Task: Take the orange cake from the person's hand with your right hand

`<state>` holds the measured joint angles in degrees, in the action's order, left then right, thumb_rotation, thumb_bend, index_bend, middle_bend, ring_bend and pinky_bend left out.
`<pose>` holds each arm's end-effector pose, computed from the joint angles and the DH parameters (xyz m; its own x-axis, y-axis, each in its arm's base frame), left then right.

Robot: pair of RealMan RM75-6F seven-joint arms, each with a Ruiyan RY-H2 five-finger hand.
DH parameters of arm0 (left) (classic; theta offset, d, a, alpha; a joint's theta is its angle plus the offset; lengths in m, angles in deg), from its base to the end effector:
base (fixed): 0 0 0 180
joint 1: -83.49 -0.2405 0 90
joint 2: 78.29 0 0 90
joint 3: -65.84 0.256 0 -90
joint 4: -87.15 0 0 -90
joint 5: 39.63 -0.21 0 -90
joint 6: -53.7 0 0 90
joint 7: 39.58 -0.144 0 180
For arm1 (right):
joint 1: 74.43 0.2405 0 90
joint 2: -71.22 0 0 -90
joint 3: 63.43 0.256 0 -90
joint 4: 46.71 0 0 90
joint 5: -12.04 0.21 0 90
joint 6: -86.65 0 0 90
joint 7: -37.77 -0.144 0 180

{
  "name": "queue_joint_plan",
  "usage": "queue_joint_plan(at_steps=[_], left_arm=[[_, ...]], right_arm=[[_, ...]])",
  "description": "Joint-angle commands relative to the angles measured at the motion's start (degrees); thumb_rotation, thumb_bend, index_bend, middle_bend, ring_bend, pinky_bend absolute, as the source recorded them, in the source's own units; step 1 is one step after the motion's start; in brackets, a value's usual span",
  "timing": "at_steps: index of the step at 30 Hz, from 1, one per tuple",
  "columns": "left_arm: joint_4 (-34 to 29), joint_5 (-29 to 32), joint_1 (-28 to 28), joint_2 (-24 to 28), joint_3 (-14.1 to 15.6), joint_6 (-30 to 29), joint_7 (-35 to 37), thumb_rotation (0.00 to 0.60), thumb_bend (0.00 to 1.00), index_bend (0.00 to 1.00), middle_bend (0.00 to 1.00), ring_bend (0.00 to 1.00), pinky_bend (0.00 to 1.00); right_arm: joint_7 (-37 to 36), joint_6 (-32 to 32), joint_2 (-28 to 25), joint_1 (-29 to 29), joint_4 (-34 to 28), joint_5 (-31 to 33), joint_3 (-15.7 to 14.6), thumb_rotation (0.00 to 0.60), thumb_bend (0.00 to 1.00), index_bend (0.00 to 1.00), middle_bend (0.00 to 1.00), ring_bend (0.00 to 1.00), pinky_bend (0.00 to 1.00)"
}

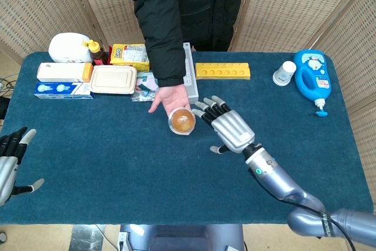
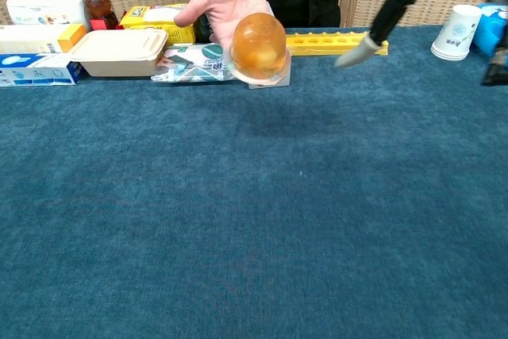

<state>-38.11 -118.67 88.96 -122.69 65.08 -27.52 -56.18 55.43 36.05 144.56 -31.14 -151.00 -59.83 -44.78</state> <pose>-0.2313 0.1652 0.2014 0.4362 0.1448 0.8881 0.8932 0.0503 -0.4468 -0.0678 -0.3336 0.0617 0.4044 -0.1658 0.8994 -0.7739 -0.5861 0.2399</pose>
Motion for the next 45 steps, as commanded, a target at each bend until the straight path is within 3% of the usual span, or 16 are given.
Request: queue_joint_plan(at_steps=[1, 4, 12, 15, 19, 22, 26, 32, 40, 45], left_arm=[[-0.01, 0.40, 0.18, 0.03, -0.09, 0.24, -0.10, 0.600, 0.02, 0.00, 0.00, 0.00, 0.01], [-0.08, 0.46, 0.02, 0.14, -0.17, -0.17, 0.19, 0.600, 0.02, 0.00, 0.00, 0.00, 0.01], [0.08, 1.07, 0.12, 0.36, -0.39, -0.19, 0.83, 0.600, 0.02, 0.00, 0.00, 0.00, 0.01], [0.14, 1.58, 0.35, 0.38, -0.55, 0.08, 0.86, 0.600, 0.02, 0.00, 0.00, 0.00, 0.01], [0.22, 2.44, 0.72, 0.40, -0.79, 0.52, 0.86, 0.600, 0.02, 0.00, 0.00, 0.00, 0.01], [0.24, 2.86, 0.96, 0.36, -0.88, 0.83, 0.70, 0.600, 0.02, 0.00, 0.00, 0.00, 0.01], [0.18, 3.02, 1.06, 0.25, -0.85, 0.86, 0.36, 0.600, 0.02, 0.00, 0.00, 0.00, 0.01], [0.00, 2.91, 1.09, 0.10, -0.71, 0.80, -0.03, 0.600, 0.02, 0.00, 0.00, 0.00, 0.01], [-0.04, 2.57, 1.14, 0.31, -0.55, 0.92, 0.35, 0.600, 0.02, 0.00, 0.00, 0.00, 0.01], [-0.10, 1.90, 1.00, 0.50, -0.33, 0.83, 0.71, 0.600, 0.02, 0.00, 0.00, 0.00, 0.01]], right_arm=[[2.69, 2.49, 4.43, 3.90, 3.30, 4.10, 0.93, 0.600, 0.08, 0.15, 0.09, 0.01, 0.01], [4.11, 4.49, 8.14, 7.63, 7.77, 8.66, 1.53, 0.600, 0.09, 0.15, 0.09, 0.02, 0.02], [4.89, 5.11, 10.68, 11.65, 12.98, 13.67, 1.49, 0.600, 0.13, 0.18, 0.12, 0.04, 0.09], [4.48, 4.01, 11.66, 12.05, 14.50, 13.39, 1.08, 0.600, 0.20, 0.22, 0.17, 0.10, 0.22], [1.81, 0.07, 13.63, 11.42, 16.64, 8.86, 0.34, 0.600, 0.29, 0.35, 0.31, 0.26, 0.48], [-0.97, -1.73, 14.41, 10.87, 17.71, 5.70, -0.22, 0.600, 0.34, 0.44, 0.41, 0.36, 0.57], [-3.36, -3.53, 14.53, 10.40, 18.28, 2.45, -0.89, 0.600, 0.38, 0.51, 0.47, 0.43, 0.61], [-3.84, -5.59, 11.99, 9.41, 15.04, -0.09, -1.40, 0.600, 0.40, 0.52, 0.48, 0.44, 0.62], [-2.09, -10.36, 2.53, 4.89, 5.42, -3.82, -2.95, 0.600, 0.40, 0.52, 0.48, 0.44, 0.62], [-2.74, -11.58, -1.32, 1.90, 3.55, -5.08, -5.29, 0.600, 0.40, 0.52, 0.48, 0.44, 0.62]])
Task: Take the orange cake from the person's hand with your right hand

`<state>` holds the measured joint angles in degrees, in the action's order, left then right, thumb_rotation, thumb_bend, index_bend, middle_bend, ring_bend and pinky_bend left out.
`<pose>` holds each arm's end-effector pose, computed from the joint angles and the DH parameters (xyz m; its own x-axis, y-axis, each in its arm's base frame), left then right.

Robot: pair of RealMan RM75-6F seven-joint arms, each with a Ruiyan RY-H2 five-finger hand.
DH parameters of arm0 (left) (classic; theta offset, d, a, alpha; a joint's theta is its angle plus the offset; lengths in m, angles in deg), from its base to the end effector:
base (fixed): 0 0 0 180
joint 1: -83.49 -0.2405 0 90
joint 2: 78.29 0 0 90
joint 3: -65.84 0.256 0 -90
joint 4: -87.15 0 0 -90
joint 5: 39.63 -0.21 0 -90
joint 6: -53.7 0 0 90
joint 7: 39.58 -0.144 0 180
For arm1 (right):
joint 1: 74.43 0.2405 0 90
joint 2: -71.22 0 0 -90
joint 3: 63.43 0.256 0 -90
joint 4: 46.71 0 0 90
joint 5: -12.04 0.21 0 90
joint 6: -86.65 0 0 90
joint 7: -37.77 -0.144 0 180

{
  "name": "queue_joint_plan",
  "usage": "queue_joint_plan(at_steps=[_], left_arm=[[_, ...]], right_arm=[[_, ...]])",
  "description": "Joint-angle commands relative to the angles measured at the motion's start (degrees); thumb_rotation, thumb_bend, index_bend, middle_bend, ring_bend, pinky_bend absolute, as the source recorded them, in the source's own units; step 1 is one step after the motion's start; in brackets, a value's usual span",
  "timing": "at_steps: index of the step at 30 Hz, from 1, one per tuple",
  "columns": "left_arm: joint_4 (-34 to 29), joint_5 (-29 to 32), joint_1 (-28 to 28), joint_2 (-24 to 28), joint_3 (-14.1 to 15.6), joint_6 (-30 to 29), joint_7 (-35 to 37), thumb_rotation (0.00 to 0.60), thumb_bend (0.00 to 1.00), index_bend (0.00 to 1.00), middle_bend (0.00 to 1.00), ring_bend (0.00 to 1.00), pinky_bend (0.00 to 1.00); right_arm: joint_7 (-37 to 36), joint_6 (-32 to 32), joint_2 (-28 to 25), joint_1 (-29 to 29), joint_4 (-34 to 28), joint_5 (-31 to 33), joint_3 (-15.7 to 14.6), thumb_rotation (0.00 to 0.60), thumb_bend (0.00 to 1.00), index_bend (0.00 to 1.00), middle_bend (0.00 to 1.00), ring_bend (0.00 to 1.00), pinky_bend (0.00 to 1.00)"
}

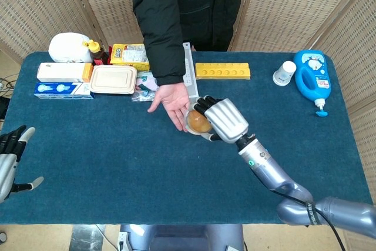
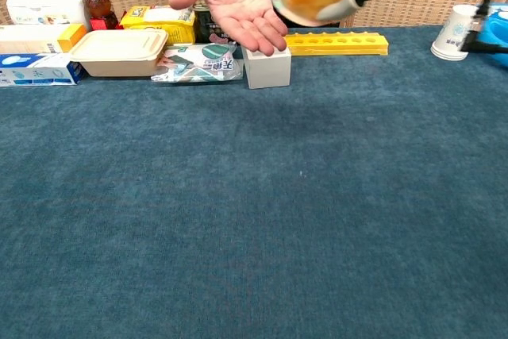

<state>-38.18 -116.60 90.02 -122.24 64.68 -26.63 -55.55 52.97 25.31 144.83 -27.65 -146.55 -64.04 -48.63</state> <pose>-0.2328 0.1701 0.2026 0.4272 0.1534 0.8911 0.8956 0.0637 -0.4403 -0.0643 -0.3460 0.0779 0.3844 0.0061 0.9231 -0.7347 -0.6035 0.3099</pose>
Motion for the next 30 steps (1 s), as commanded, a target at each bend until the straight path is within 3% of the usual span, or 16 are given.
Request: queue_joint_plan(at_steps=[1, 8, 15, 18, 22, 26, 30], left_arm=[[-0.07, -0.36, -0.11, 0.09, 0.13, -0.11, 0.16, 0.600, 0.02, 0.00, 0.00, 0.00, 0.01], [-0.23, -1.91, -0.68, 0.21, 0.74, -0.67, 0.30, 0.600, 0.02, 0.00, 0.00, 0.00, 0.01], [-0.25, -2.83, -0.87, -0.16, 1.24, -0.65, -0.51, 0.600, 0.02, 0.00, 0.00, 0.00, 0.01], [-0.27, -2.77, -0.85, -0.22, 1.25, -0.60, -0.70, 0.600, 0.02, 0.00, 0.00, 0.00, 0.01], [-0.17, -2.43, -0.76, -0.23, 1.09, -0.56, -0.59, 0.600, 0.02, 0.00, 0.00, 0.00, 0.01], [-0.17, -2.13, -0.59, -0.16, 1.00, -0.28, -0.56, 0.600, 0.02, 0.00, 0.00, 0.00, 0.01], [-0.21, -2.02, -0.51, -0.10, 0.98, -0.16, -0.50, 0.600, 0.02, 0.00, 0.00, 0.00, 0.01]], right_arm=[[-0.66, -0.86, -2.02, -2.33, -0.61, -0.94, -2.28, 0.600, 0.40, 0.52, 0.48, 0.44, 0.62], [-6.12, 3.02, 1.99, -4.72, 9.10, 0.38, -7.22, 0.600, 0.41, 0.50, 0.48, 0.44, 0.62], [-9.85, 8.56, 9.32, -3.96, 20.21, 2.68, -8.42, 0.600, 0.41, 0.50, 0.48, 0.43, 0.61], [-9.72, 10.81, 10.48, -3.49, 22.44, 3.17, -8.96, 0.600, 0.39, 0.44, 0.40, 0.35, 0.55], [-9.17, 14.54, 8.13, -2.96, 20.18, 4.81, -9.40, 0.600, 0.34, 0.20, 0.16, 0.11, 0.31], [-7.06, 13.45, 4.89, -3.60, 16.00, 5.02, -9.39, 0.600, 0.33, 0.15, 0.09, 0.04, 0.19], [-5.70, 10.44, -0.10, -5.78, 9.04, 5.05, -9.68, 0.600, 0.33, 0.13, 0.07, 0.02, 0.16]])
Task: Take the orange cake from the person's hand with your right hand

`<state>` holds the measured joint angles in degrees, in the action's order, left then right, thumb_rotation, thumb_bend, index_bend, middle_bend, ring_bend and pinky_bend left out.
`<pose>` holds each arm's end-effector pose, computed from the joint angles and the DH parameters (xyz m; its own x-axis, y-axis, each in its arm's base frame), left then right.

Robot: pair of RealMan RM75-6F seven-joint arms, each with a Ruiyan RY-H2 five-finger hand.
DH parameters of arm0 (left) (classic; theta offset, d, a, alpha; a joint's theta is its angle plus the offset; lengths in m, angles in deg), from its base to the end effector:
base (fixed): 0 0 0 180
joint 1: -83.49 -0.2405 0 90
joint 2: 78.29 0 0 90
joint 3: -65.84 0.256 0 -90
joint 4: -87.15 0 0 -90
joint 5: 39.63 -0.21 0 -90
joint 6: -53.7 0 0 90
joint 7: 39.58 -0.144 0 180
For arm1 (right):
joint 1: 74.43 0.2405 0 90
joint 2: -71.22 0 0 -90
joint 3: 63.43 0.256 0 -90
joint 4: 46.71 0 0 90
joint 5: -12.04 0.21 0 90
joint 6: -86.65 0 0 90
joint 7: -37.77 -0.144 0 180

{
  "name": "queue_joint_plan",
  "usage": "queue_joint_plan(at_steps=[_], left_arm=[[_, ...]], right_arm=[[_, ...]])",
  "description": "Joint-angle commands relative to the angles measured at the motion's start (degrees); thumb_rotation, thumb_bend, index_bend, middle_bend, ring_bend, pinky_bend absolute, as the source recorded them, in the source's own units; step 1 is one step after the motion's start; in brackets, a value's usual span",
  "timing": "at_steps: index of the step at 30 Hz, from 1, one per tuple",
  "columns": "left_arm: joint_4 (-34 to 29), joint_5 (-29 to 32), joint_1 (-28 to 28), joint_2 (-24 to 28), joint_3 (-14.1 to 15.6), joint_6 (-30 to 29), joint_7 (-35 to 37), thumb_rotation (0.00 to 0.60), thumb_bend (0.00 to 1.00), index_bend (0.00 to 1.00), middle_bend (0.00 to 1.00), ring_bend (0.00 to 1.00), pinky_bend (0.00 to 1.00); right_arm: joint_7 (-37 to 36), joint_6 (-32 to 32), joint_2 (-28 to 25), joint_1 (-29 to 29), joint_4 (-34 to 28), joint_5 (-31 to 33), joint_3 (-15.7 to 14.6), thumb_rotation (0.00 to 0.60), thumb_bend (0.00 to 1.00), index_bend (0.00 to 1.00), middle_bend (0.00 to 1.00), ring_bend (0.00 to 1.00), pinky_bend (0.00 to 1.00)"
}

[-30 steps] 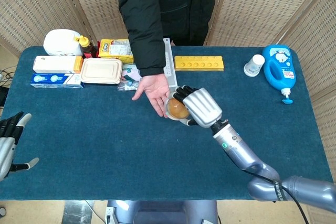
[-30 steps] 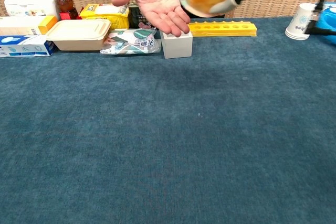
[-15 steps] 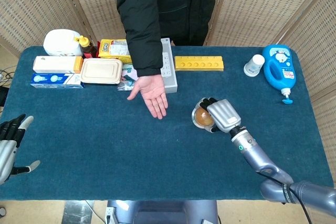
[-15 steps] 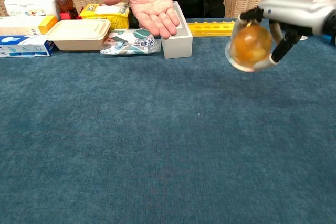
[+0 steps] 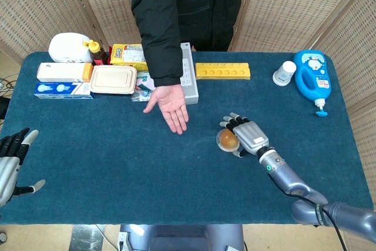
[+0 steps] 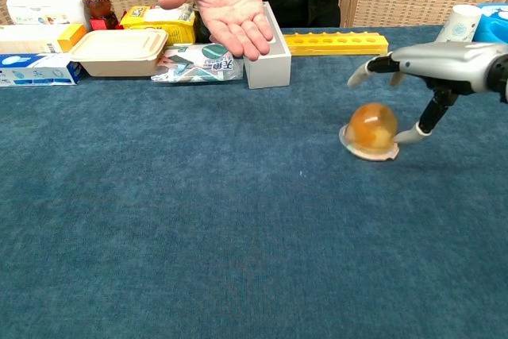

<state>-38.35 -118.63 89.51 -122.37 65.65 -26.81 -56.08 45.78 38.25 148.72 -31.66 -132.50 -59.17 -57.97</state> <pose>-0.2306 0.1652 0.1997 0.4354 0.1616 0.8856 0.8935 0.0424 -0.4470 -0.1822 -0.3459 0.0240 0.5127 -0.3341 0.7909 -0.8294 -0.4308 0.3557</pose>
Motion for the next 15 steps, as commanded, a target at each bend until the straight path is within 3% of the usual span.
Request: queue_joint_plan(at_steps=[1, 7, 12, 15], left_arm=[[-0.06, -0.02, -0.01, 0.06, 0.01, 0.00, 0.07, 0.600, 0.02, 0.00, 0.00, 0.00, 0.01], [-0.11, -0.56, -0.25, 0.12, 0.13, -0.39, 0.28, 0.600, 0.02, 0.00, 0.00, 0.00, 0.01], [-0.23, -1.74, -0.52, -0.09, 0.59, -0.58, -0.29, 0.600, 0.02, 0.00, 0.00, 0.00, 0.01], [-0.31, -2.95, -0.80, -0.41, 1.10, -0.76, -1.07, 0.600, 0.02, 0.00, 0.00, 0.00, 0.01]], right_arm=[[1.74, -3.33, -5.17, -2.48, -6.43, 0.00, -0.66, 0.600, 0.33, 0.13, 0.07, 0.02, 0.15], [0.27, -9.02, -11.95, -8.29, -12.10, -3.18, -4.03, 0.600, 0.31, 0.13, 0.07, 0.02, 0.15], [-4.69, -18.55, -15.68, -15.99, -11.79, -7.58, -6.97, 0.600, 0.05, 0.13, 0.07, 0.02, 0.15], [-7.77, -26.04, -16.32, -20.94, -10.03, -10.93, -8.08, 0.600, 0.00, 0.13, 0.07, 0.02, 0.13]])
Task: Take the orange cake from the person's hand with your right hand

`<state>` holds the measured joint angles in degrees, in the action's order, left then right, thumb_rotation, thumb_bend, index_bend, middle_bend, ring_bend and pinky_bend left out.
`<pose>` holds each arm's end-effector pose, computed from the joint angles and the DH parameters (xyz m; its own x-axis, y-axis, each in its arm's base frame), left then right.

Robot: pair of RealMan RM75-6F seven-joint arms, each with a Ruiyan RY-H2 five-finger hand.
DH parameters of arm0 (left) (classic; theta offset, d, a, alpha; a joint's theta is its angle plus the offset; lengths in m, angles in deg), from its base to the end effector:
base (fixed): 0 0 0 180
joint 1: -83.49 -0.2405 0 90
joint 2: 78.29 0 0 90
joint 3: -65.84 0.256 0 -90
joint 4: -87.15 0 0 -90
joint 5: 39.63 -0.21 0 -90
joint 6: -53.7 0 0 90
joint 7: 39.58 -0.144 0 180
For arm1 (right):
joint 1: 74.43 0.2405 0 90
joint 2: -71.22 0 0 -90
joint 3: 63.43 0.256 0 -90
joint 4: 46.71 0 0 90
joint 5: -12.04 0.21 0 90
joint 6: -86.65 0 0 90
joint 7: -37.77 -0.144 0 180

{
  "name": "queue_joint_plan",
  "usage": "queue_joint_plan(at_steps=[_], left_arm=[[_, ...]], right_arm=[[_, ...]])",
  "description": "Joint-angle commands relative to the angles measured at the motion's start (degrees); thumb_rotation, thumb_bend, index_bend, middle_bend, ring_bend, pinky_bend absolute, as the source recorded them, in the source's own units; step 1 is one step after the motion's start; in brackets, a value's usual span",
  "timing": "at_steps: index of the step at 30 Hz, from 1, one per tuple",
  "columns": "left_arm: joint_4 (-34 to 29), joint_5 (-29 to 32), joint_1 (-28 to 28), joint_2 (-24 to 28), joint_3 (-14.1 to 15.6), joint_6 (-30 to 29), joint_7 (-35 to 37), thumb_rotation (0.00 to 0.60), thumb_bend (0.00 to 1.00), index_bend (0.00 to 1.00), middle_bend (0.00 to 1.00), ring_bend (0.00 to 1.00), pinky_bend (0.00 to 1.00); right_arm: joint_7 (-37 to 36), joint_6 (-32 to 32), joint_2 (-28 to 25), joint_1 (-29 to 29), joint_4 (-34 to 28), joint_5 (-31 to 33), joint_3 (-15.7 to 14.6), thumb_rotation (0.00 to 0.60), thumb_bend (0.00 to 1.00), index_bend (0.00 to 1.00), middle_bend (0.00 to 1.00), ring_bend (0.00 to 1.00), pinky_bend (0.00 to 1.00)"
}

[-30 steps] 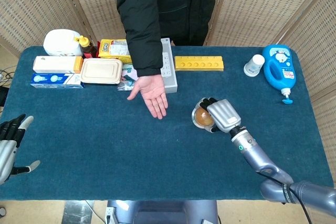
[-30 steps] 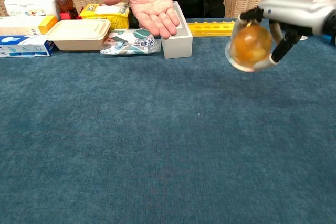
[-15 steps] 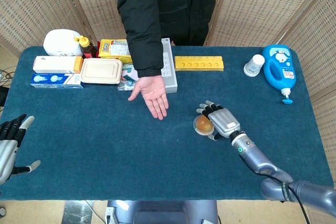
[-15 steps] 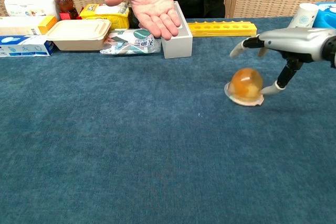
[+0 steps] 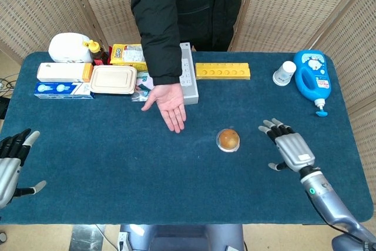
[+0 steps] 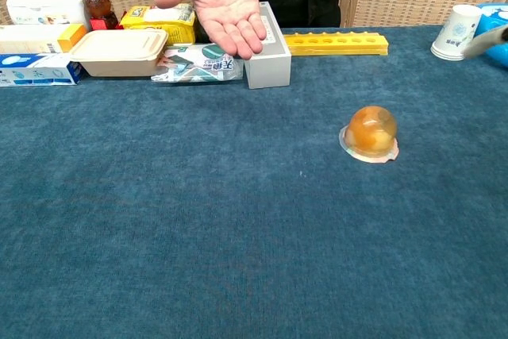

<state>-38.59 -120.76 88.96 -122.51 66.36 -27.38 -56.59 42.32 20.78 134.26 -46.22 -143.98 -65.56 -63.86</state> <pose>-0.2272 0.1611 0.1981 0.4426 0.1585 0.8826 0.8922 0.0206 -0.4512 -0.2450 -0.2748 0.1121 0.4599 -0.2319 0.8571 -0.8779 -0.2635 0.3998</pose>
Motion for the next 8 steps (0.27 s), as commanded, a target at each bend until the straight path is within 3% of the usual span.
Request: queue_joint_plan(at_steps=[1, 8], left_arm=[[-0.10, -1.17, -0.36, -0.36, 0.51, -0.31, -0.73, 0.600, 0.02, 0.00, 0.00, 0.00, 0.01], [-0.16, -2.90, -1.24, -0.86, 1.12, -1.42, -1.49, 0.600, 0.02, 0.00, 0.00, 0.00, 0.01]], right_arm=[[-4.99, -10.40, -1.91, -7.65, 1.70, -5.29, -2.46, 0.600, 0.00, 0.13, 0.07, 0.02, 0.13], [-5.26, -18.14, -2.21, -13.57, 2.31, -9.08, -3.62, 0.600, 0.00, 0.13, 0.07, 0.02, 0.10]])
